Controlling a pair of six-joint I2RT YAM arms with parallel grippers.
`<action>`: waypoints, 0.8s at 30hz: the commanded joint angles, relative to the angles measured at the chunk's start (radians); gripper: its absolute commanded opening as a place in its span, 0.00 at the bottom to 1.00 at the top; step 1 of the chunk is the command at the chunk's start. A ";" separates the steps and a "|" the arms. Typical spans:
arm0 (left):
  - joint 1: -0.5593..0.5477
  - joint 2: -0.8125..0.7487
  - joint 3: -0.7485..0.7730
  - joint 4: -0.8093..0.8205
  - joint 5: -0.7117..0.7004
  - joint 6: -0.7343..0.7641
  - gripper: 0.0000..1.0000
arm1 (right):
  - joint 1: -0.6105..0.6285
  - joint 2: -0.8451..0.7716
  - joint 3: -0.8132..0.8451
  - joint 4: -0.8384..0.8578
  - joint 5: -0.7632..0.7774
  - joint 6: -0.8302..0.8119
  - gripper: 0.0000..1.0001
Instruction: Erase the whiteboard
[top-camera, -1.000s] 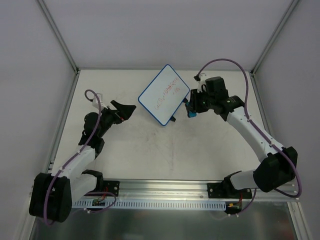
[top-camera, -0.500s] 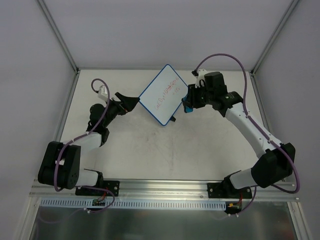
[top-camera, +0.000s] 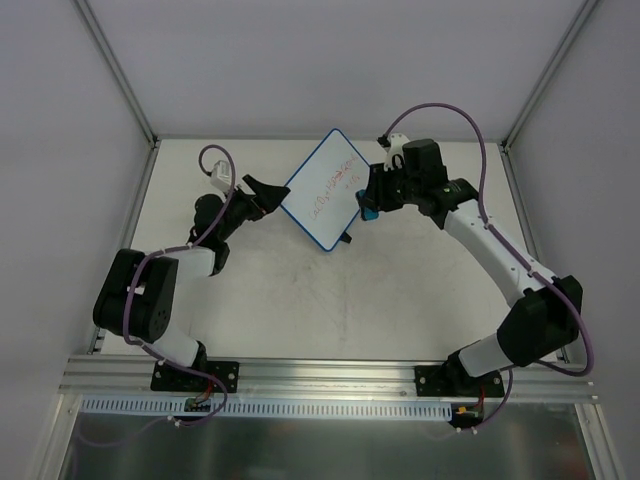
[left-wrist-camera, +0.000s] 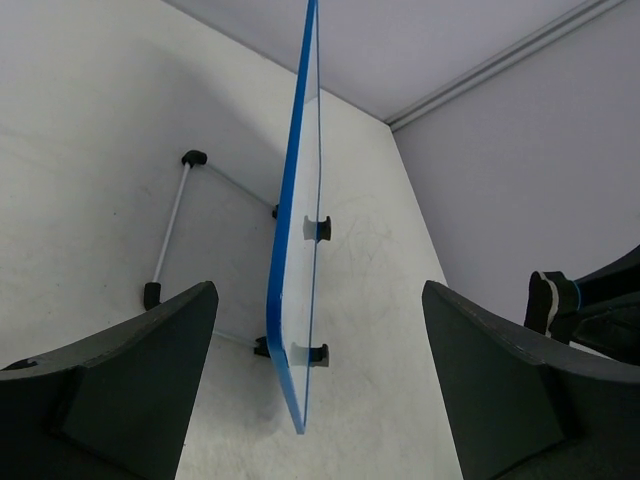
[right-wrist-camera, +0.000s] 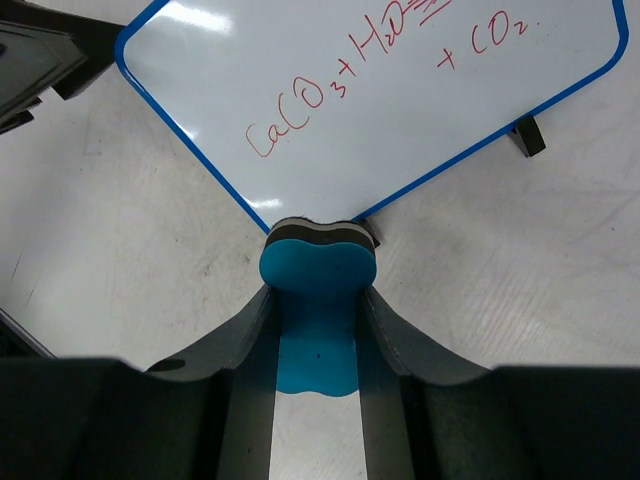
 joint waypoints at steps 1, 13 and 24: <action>-0.018 0.054 0.037 0.083 -0.016 0.010 0.84 | 0.008 0.015 0.045 0.044 -0.026 0.015 0.14; -0.030 0.137 0.044 0.176 -0.022 -0.016 0.56 | 0.008 0.054 0.047 0.072 -0.040 0.023 0.13; -0.035 0.186 0.074 0.230 0.025 -0.027 0.42 | 0.009 0.130 0.054 0.136 -0.061 0.052 0.12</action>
